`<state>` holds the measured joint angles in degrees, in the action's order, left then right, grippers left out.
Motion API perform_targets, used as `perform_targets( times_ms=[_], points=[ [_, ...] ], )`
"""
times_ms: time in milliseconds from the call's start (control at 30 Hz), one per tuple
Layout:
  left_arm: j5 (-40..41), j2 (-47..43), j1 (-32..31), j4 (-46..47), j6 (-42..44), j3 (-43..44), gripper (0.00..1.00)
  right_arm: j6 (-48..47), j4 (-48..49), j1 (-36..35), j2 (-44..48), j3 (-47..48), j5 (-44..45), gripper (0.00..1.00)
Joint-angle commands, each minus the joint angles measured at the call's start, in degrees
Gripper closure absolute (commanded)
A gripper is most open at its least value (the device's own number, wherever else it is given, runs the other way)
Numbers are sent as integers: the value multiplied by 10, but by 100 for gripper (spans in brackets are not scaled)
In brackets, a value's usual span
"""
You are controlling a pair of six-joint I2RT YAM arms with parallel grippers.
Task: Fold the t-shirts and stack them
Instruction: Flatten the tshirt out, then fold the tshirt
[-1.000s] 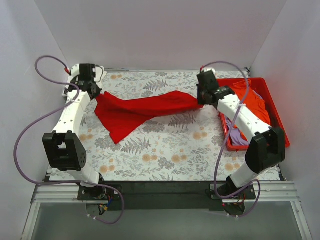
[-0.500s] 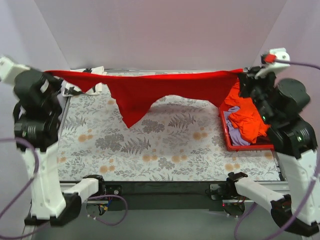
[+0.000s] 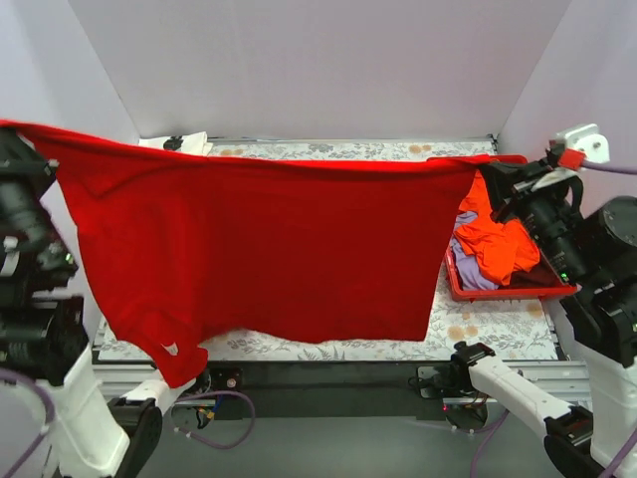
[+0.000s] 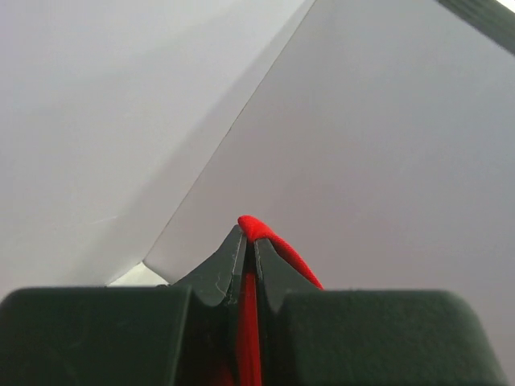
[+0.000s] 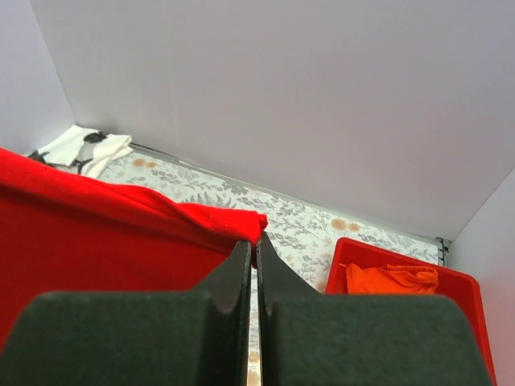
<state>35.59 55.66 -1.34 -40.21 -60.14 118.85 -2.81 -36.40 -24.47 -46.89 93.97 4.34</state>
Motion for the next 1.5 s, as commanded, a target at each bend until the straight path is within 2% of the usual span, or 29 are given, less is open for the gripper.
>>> perform_targets(
  times_ms=[0, 67, 200, 367, 500, 533, 633, 733, 900, 1133, 1467],
  points=[
    [-3, 101, 4, 36, 58, -32, 100, -32, 12, 5, -44, -9, 74, 99],
    [-22, 146, 4, 46, 57, -52, 100, -40, 19, 4, -63, -36, 100, 99],
    [-76, 219, 4, 69, 44, -166, 100, -54, 89, 6, -116, -134, 184, 99],
    [-112, 320, 4, 173, 42, -290, 100, -50, 214, 56, -217, -273, 185, 99],
    [-128, 437, 4, 195, 35, -293, 100, -19, 330, 103, -311, -309, 147, 99],
    [-139, 482, 4, 194, 31, -280, 100, -12, 345, 109, -331, -309, 140, 99],
    [-161, 549, 4, 195, 26, -257, 100, -14, 388, 129, -411, -293, 110, 99],
    [-181, 596, 4, 196, 22, -226, 100, -27, 390, 140, -479, -253, 89, 99],
    [-210, 630, 4, 194, 19, -192, 100, -42, 391, 152, -547, -209, 62, 99],
    [-254, 599, 0, 171, -15, -189, 100, -42, 389, 175, -586, -179, 29, 99],
    [-196, 543, -21, -18, -83, -154, 100, -39, 345, 184, -562, -196, 12, 99]
  ],
)
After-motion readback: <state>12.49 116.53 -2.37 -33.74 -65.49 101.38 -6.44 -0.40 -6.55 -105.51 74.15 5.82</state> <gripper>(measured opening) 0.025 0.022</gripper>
